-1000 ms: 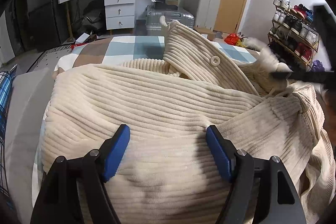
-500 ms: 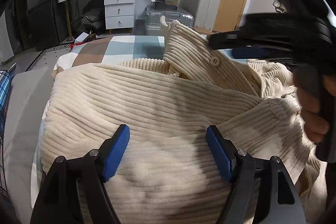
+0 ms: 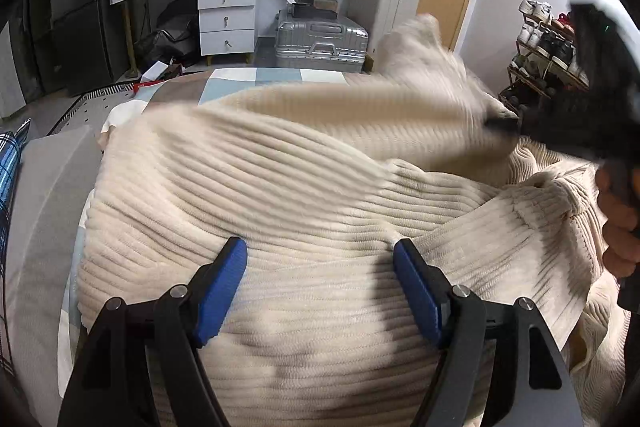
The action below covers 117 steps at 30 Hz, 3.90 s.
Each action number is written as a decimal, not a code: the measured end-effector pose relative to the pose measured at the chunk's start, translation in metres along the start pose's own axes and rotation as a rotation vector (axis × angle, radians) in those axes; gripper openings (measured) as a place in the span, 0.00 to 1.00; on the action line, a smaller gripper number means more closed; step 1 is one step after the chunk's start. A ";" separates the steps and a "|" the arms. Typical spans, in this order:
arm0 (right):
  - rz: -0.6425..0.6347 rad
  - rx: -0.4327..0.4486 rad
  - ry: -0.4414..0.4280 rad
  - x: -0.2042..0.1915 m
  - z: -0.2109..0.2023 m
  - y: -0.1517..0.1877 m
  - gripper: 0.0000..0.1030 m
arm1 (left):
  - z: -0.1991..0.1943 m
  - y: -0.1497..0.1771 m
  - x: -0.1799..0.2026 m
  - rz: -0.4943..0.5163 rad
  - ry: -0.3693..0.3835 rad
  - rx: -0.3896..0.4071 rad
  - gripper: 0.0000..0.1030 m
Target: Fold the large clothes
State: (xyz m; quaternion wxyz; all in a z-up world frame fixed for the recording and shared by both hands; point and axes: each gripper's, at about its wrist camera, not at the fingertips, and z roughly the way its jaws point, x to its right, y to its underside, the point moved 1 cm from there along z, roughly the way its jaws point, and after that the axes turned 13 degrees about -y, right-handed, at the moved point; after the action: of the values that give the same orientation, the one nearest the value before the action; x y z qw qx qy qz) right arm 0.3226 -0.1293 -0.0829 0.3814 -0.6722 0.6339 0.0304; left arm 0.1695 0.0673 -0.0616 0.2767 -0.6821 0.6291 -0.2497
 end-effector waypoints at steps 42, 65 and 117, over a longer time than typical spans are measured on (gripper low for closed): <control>-0.146 -0.027 0.030 0.008 -0.049 0.040 0.68 | -0.037 -0.033 0.015 0.001 0.135 0.043 0.70; -0.139 0.082 0.070 0.020 -0.186 0.157 0.76 | -0.076 0.029 -0.037 0.154 -0.022 -0.019 0.70; 0.156 0.327 0.230 0.089 -0.324 0.319 0.76 | -0.178 0.202 -0.118 -0.175 -0.031 -0.179 0.98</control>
State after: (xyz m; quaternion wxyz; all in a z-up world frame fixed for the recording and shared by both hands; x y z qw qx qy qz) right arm -0.0833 -0.3515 -0.0514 0.4070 -0.5493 0.7199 -0.1200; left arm -0.1087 0.1628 -0.0716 0.2013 -0.7603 0.5826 -0.2052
